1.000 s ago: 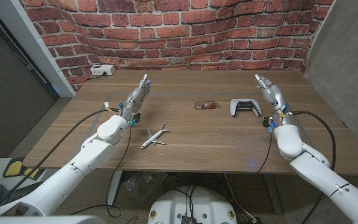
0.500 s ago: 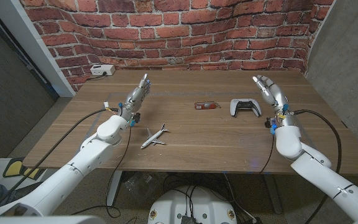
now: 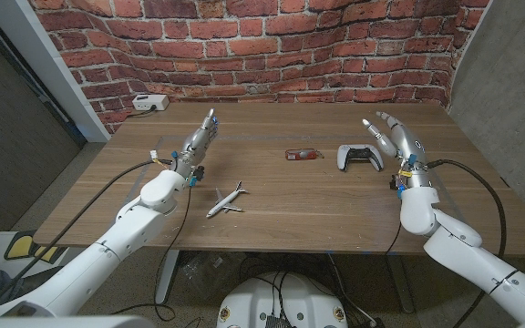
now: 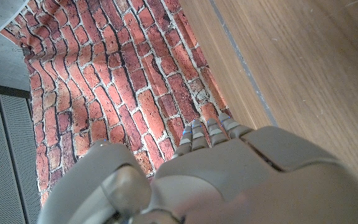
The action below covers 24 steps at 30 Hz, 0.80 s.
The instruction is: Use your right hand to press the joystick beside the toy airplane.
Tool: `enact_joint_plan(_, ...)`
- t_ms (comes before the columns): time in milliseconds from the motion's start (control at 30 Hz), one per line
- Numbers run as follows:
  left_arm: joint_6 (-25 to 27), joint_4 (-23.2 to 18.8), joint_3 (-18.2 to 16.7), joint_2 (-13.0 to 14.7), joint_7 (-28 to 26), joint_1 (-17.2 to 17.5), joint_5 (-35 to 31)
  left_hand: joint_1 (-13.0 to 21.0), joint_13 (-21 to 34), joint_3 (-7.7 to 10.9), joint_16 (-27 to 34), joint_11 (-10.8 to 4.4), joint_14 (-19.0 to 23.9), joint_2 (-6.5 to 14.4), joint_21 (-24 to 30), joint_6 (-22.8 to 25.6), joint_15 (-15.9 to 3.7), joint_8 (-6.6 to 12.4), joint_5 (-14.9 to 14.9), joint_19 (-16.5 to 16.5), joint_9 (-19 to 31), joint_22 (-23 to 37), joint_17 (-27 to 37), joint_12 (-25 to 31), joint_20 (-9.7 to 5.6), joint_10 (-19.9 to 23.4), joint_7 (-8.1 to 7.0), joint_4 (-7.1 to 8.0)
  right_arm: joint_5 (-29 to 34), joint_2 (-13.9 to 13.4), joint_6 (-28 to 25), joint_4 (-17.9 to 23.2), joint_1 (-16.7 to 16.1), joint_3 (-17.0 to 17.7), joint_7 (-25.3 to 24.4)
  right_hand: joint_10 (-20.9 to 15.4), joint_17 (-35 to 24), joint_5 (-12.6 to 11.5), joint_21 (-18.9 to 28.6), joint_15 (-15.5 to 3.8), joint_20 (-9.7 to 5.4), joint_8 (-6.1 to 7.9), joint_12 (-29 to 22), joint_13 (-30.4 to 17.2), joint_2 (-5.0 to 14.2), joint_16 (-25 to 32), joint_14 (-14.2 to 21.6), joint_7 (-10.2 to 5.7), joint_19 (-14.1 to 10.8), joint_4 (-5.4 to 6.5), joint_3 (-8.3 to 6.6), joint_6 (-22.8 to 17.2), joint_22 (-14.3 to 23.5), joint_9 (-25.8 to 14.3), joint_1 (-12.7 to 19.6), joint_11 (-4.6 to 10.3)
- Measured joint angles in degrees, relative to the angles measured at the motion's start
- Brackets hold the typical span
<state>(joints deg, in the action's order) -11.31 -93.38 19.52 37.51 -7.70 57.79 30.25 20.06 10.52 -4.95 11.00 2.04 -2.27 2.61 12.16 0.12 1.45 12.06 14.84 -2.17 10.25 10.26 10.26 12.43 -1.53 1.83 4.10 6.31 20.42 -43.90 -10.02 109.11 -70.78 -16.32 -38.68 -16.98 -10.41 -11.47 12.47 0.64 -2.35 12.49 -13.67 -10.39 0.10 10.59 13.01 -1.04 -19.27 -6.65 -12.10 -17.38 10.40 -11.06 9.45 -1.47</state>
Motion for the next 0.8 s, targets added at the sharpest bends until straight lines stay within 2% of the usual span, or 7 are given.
enact_joint_plan(233, 0.0, -0.3, -0.5, 0.2, -0.1, 0.4, 0.0, 0.0, 0.0, 0.0, -0.2, 0.0, 0.0, 0.0, -0.1, 0.0, 0.0, 0.0, -0.3, 0.0, 0.0, 0.0, 0.0, 0.0, 0.0, 0.0, 0.0, 0.0, 3.9, -0.2, -3.3, 0.2, 0.1, -0.5, -1.6, -0.2, 0.0, -0.2, 0.0, -0.23, 0.0, 0.26, 0.2, 0.0, -0.23, 0.0, -0.2, -0.49, 0.0, -0.31, 0.32, -1.2, 0.0, 0.0, 0.2, 0.18)
enact_joint_plan(267, 0.0, -0.4, -0.6, 0.3, -0.4, 0.6, 0.0, 0.0, 0.0, 0.0, -0.2, 0.0, 0.0, 0.0, -0.1, 0.0, 0.0, 0.0, -0.3, 0.0, 0.0, 0.0, 0.0, 0.0, 0.0, 0.0, 0.0, 0.0, 4.7, -0.7, -4.2, 0.9, 0.5, -1.9, -1.8, -0.2, 0.0, -0.2, 0.0, -0.23, 0.0, 0.27, 0.2, 0.0, -0.23, 0.0, -0.2, -0.52, 0.0, -0.31, 0.32, -1.6, 0.0, 0.0, 0.2, 0.18)
enact_joint_plan(433, 0.0, -0.8, -0.9, 0.6, -0.6, 0.8, 0.1, 0.2, 0.0, 0.0, -0.2, 0.0, 0.0, 0.2, -0.1, 0.0, 0.0, 0.0, -0.3, -0.3, 0.0, 0.0, 0.0, 0.0, 0.31, 0.0, 0.0, 0.0, 7.3, -1.3, -7.7, 1.9, 0.8, -3.1, -1.8, -0.2, 0.0, -0.2, -0.4, -0.24, 0.09, 0.27, 0.2, 0.0, -0.53, -0.1, -0.2, -0.49, 0.1, -0.47, 0.48, -1.8, 0.0, 0.0, 0.5, 0.18)
enact_joint_plan(533, 0.0, -0.9, -1.1, 0.7, -0.7, 0.9, 0.1, 0.6, 0.0, 0.03, -0.2, 0.0, 0.0, 0.6, -0.1, 0.0, 0.0, -0.09, -0.3, -0.3, 0.0, 0.0, 0.0, 0.0, 0.31, 0.0, 0.0, -0.03, 8.4, -1.3, -9.7, 2.0, 0.8, -3.2, -1.4, -0.2, 0.0, -0.2, -0.8, -0.03, -0.03, 0.27, 0.2, 0.0, -0.53, -0.2, -1.1, -0.61, 1.3, -0.47, 0.48, -1.9, 0.0, 0.0, 0.5, 0.18)
enact_joint_plan(700, 0.0, -0.9, -1.2, 0.8, -0.7, 1.0, 0.1, 0.6, 0.0, 0.16, -0.2, 0.0, 0.0, 0.6, -0.1, 0.0, 0.0, -0.21, -0.3, -0.3, 0.0, 0.0, 0.0, 0.0, 0.31, 0.0, 0.0, -0.16, 10.0, -1.6, -12.7, 3.0, 1.3, -4.6, -0.9, 0.3, 0.0, -0.2, -1.3, 0.22, 0.01, 0.7, 0.6, 0.0, -0.53, -0.7, -3.1, -2.44, 3.7, -0.22, 0.73, -4.4, 0.1, 0.1, 0.5, 0.61)
enact_joint_plan(800, -0.3, -0.9, -1.2, 0.8, -0.7, 1.0, 0.0, 0.6, 0.0, 0.16, -0.2, 0.0, 0.0, 0.6, -0.1, 0.0, 0.0, -0.21, -0.3, -0.5, 0.0, 0.0, 0.0, 0.0, 0.54, 0.0, 0.0, -0.16, 10.9, -1.8, -14.6, 3.6, 1.7, -5.5, -0.2, 2.1, -0.1, -0.7, -1.9, 0.95, 0.34, 0.7, 1.6, 0.0, -0.5, -0.9, -5.4, -2.74, 5.9, -0.07, 0.88, -4.6, 0.2, 0.1, 0.5, 0.41)
